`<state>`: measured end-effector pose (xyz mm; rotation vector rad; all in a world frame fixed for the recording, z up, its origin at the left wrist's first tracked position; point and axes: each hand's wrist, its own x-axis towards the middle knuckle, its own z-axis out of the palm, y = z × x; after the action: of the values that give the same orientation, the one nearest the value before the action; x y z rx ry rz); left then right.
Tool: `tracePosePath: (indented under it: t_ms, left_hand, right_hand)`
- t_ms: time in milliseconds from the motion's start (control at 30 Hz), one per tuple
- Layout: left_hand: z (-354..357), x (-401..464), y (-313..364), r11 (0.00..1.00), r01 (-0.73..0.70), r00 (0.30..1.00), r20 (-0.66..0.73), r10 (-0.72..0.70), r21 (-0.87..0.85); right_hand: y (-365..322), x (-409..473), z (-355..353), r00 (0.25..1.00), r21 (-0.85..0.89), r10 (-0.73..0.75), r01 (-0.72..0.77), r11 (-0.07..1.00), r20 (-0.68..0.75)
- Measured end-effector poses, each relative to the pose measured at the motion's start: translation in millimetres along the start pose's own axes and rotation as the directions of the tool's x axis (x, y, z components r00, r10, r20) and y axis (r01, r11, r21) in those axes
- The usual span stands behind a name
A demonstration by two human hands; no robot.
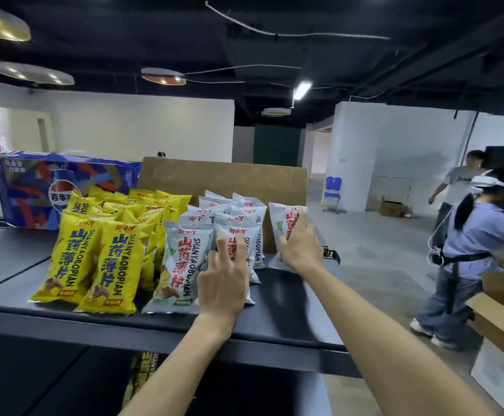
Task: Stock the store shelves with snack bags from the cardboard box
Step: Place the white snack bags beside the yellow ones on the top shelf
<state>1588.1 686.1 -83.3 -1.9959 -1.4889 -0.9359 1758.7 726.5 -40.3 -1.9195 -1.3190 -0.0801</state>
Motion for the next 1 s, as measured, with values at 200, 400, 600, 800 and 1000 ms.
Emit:
tracePosePath:
  t_ms: [200,400,600,800,1000]
  left_hand:
    - [6,-1,-2,1.0,-0.014,1.0,0.001,0.014,0.004]
    - [8,-1,-4,1.0,-0.01,1.0,-0.007,0.01,-0.014]
    - [9,-2,-3,1.0,0.016,0.999,-0.033,-0.017,-0.027]
    - [-8,-13,-4,0.99,0.085,0.996,-0.013,-0.087,-0.113]
    - [-32,-45,-5,0.996,0.036,0.999,0.003,-0.036,-0.087]
  right_hand:
    - [-15,30,38,0.994,0.0,-0.024,0.024,1.0,-0.104]
    - [2,30,60,0.989,0.007,-0.025,0.026,1.0,-0.144]
    - [12,26,69,0.993,-0.025,-0.058,0.056,0.998,-0.104]
    - [20,-5,55,0.991,-0.014,-0.13,0.13,0.991,-0.038]
    - [19,-39,31,0.992,-0.072,-0.127,0.128,0.989,0.014]
